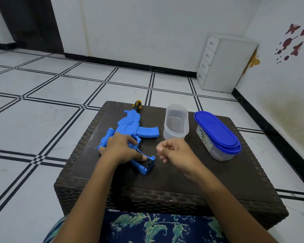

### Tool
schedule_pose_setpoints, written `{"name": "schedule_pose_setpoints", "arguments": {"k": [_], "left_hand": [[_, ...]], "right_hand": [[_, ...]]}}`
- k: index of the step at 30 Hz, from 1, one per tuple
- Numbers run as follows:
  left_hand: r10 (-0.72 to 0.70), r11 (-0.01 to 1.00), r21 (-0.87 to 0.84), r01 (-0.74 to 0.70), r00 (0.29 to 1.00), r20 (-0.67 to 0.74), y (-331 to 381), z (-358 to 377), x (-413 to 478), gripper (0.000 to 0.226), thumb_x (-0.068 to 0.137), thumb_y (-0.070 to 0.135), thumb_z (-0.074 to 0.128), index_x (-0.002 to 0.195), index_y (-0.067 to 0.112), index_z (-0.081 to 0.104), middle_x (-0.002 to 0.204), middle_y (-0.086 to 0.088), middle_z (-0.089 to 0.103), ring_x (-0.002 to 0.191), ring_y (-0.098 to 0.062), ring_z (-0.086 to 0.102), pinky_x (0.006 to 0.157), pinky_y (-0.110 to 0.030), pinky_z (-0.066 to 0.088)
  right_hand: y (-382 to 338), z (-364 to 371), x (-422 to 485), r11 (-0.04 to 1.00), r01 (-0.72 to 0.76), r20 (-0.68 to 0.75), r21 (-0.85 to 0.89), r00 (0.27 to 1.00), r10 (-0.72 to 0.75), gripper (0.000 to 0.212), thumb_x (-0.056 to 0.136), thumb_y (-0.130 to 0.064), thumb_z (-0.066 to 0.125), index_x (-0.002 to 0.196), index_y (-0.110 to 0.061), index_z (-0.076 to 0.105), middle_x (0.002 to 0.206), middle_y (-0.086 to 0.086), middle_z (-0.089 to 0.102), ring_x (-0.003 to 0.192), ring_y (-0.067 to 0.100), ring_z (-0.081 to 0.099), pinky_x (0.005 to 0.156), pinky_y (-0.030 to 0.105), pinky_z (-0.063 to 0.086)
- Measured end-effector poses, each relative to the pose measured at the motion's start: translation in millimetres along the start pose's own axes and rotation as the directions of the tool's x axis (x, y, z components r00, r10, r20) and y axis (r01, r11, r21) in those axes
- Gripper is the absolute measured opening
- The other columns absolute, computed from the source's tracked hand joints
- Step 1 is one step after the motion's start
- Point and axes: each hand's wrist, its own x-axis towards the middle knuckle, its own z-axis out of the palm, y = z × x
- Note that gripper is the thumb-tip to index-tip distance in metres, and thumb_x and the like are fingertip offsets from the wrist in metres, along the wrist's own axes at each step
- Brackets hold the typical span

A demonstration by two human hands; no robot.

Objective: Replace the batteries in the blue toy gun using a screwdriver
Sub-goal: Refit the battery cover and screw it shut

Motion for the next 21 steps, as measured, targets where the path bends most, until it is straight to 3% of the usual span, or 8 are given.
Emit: {"name": "schedule_pose_setpoints", "arguments": {"k": [3, 7, 14, 21], "left_hand": [[0.011, 1.0, -0.015, -0.011, 1.0, -0.016, 0, -2, -1, 0.068, 0.012, 0.073, 0.07, 0.073, 0.049, 0.053, 0.118, 0.001, 0.05, 0.119, -0.024, 0.05, 0.102, -0.051, 0.041], [0.044, 0.999, -0.016, -0.044, 0.999, -0.025, -1, -4, 0, 0.059, 0.028, 0.063, 0.08, 0.08, 0.047, 0.056, 0.112, 0.002, 0.05, 0.113, -0.024, 0.052, 0.099, -0.049, 0.043], [0.039, 0.999, -0.023, -0.04, 0.999, -0.034, -3, -5, 2, 0.048, 0.041, 0.05, 0.091, 0.074, 0.046, 0.056, 0.112, 0.002, 0.052, 0.113, -0.024, 0.053, 0.099, -0.05, 0.043], [0.044, 0.999, -0.03, -0.045, 0.998, -0.04, -3, -6, 0, 0.054, 0.045, 0.048, 0.092, 0.088, 0.041, 0.06, 0.11, 0.004, 0.051, 0.115, -0.023, 0.052, 0.099, -0.049, 0.043]], "right_hand": [[1, 17, -2, 0.994, 0.076, 0.104, -0.076, 0.992, -0.068, 0.011, 0.094, -0.014, 0.063, 0.086, -0.01, 0.069, 0.072, 0.002, 0.064, 0.064, 0.009, 0.055, 0.059, 0.022, 0.046], [8, 23, 1, 0.942, 0.157, 0.093, -0.298, 0.986, -0.135, 0.008, 0.09, -0.021, 0.069, 0.083, -0.018, 0.07, 0.061, -0.006, 0.057, 0.051, 0.002, 0.044, 0.053, 0.02, 0.039], [17, 17, 6, 0.94, 0.185, 0.058, -0.288, 0.983, -0.176, 0.005, 0.085, -0.02, 0.074, 0.084, -0.015, 0.072, 0.09, 0.003, 0.063, 0.064, 0.002, 0.05, 0.062, 0.018, 0.043], [22, 20, 8, 0.934, 0.231, 0.092, -0.272, 0.973, -0.213, 0.012, 0.084, -0.017, 0.076, 0.076, -0.023, 0.069, 0.078, -0.006, 0.056, 0.056, -0.002, 0.046, 0.058, 0.014, 0.039]]}}
